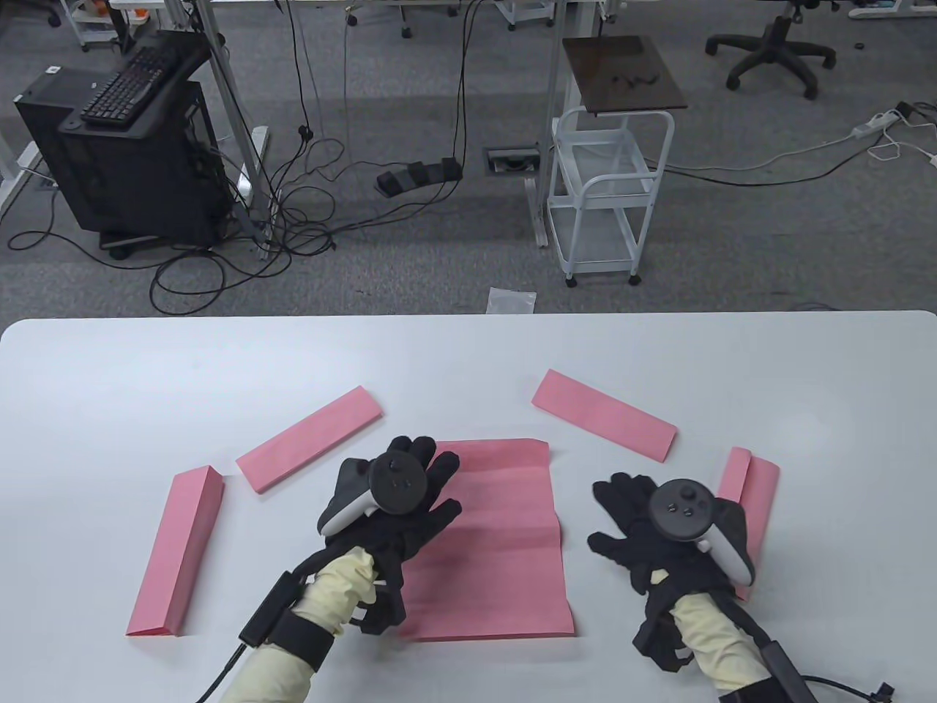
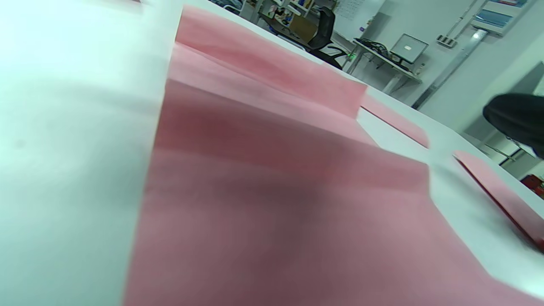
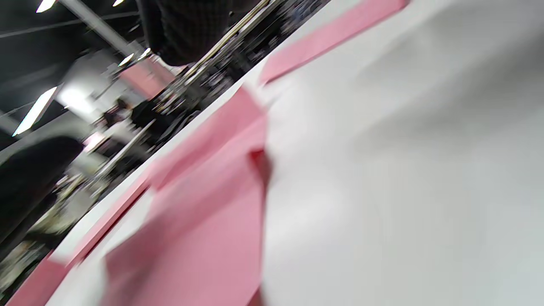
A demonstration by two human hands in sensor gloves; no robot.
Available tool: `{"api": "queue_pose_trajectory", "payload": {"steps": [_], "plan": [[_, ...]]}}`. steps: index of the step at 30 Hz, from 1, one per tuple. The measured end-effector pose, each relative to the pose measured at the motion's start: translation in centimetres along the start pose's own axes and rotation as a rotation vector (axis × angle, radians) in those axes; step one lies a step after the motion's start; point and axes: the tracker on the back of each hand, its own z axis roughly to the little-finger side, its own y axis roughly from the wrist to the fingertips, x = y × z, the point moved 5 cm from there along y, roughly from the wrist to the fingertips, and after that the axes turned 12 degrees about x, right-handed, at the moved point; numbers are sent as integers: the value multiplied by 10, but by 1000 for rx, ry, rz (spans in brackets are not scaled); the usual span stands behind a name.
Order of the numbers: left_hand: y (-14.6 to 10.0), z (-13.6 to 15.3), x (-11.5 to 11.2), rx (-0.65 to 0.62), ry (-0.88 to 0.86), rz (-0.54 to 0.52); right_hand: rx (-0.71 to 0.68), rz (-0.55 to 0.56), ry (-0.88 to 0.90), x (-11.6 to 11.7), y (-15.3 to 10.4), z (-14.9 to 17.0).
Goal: Unfold complexly folded papers and stack
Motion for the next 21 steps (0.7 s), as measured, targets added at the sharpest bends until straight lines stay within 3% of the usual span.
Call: {"api": "queue_pose_trajectory", "payload": {"steps": [4, 8, 16, 21], "plan": [[-26, 3, -18, -21, 37, 7, 220, 82, 56, -42, 14, 37], [-46, 9, -38, -15, 59, 7, 451, 136, 71, -60, 25, 77], [-67, 10, -58, -27, 16, 42, 729, 178, 4, -49, 44, 128], [-66, 9, -59, -38, 3, 51, 790, 154, 30, -32, 55, 141]]}}
